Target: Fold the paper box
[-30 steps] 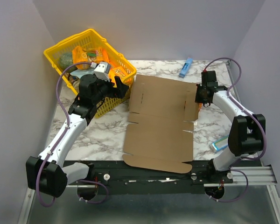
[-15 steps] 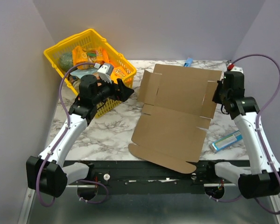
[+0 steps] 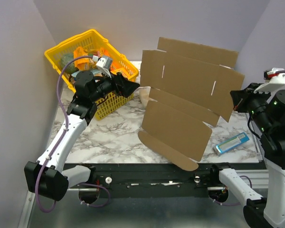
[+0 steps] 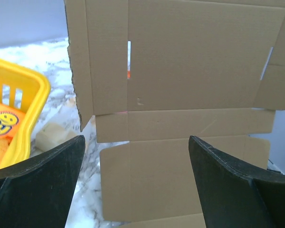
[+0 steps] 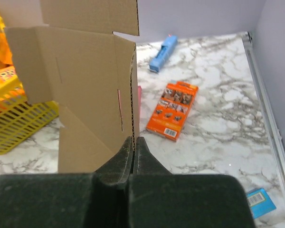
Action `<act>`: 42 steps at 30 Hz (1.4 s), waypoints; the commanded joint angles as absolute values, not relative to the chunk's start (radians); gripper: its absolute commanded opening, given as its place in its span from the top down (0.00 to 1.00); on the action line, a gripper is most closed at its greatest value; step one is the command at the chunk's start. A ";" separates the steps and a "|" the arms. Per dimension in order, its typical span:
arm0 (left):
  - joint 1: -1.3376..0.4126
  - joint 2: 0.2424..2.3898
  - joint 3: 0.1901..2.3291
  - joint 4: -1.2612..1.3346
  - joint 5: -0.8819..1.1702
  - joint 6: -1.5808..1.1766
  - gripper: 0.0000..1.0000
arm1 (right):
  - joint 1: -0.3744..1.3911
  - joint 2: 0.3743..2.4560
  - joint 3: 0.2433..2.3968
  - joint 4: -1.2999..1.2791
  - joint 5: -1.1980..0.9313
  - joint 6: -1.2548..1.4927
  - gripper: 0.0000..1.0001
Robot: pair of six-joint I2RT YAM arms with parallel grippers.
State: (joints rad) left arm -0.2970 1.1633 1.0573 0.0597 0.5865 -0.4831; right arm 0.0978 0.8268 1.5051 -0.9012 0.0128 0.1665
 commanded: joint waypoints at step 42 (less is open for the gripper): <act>-0.236 1.120 0.980 0.152 0.696 -0.244 1.00 | 0.095 0.821 1.589 -0.960 -0.186 0.123 0.08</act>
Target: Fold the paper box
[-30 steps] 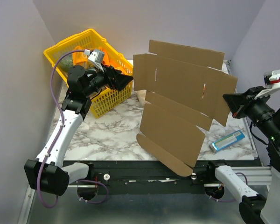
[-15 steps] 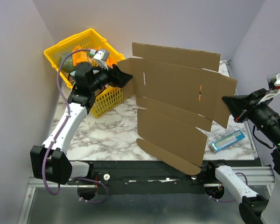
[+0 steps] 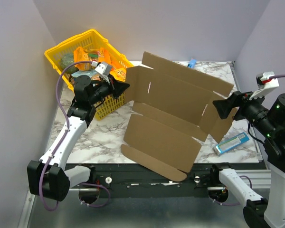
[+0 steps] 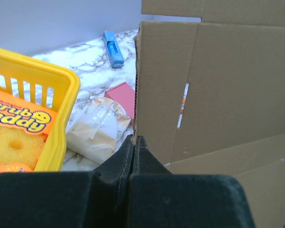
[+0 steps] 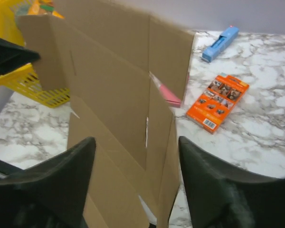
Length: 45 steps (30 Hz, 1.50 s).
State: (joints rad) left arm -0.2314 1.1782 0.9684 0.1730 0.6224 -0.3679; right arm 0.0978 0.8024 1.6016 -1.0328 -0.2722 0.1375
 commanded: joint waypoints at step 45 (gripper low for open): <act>-0.221 1.149 1.034 -0.118 0.954 -0.005 1.00 | 0.268 1.408 1.545 -0.666 -0.485 -0.353 0.09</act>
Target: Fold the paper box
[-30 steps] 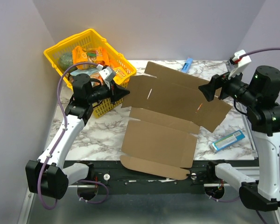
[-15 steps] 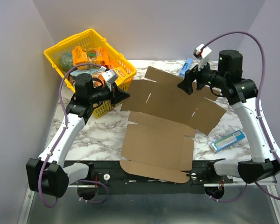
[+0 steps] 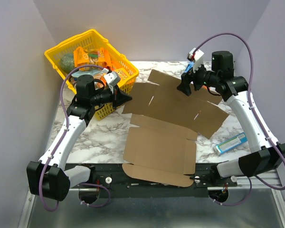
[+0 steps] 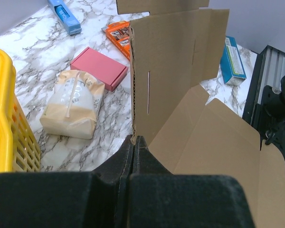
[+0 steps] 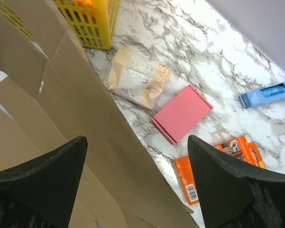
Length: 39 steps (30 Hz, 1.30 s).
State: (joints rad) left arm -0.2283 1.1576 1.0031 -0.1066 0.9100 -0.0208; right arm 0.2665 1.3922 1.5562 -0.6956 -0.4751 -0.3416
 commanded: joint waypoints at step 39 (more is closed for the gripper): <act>-0.176 1.175 1.060 -0.091 0.621 -0.069 0.11 | 0.534 1.240 1.223 -0.657 -0.120 -0.242 0.99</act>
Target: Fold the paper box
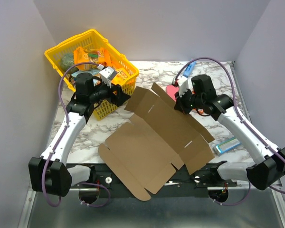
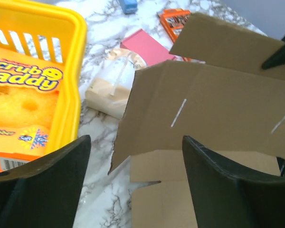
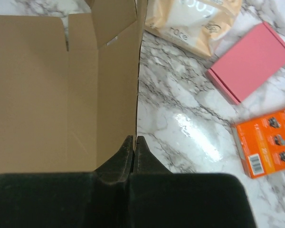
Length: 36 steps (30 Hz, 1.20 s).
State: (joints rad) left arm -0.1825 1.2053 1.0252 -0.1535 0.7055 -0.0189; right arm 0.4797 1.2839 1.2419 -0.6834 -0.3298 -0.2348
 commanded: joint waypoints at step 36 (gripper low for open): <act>-0.577 1.586 1.267 0.180 0.390 -0.508 0.15 | 0.747 1.140 0.974 -0.442 0.281 -0.152 0.99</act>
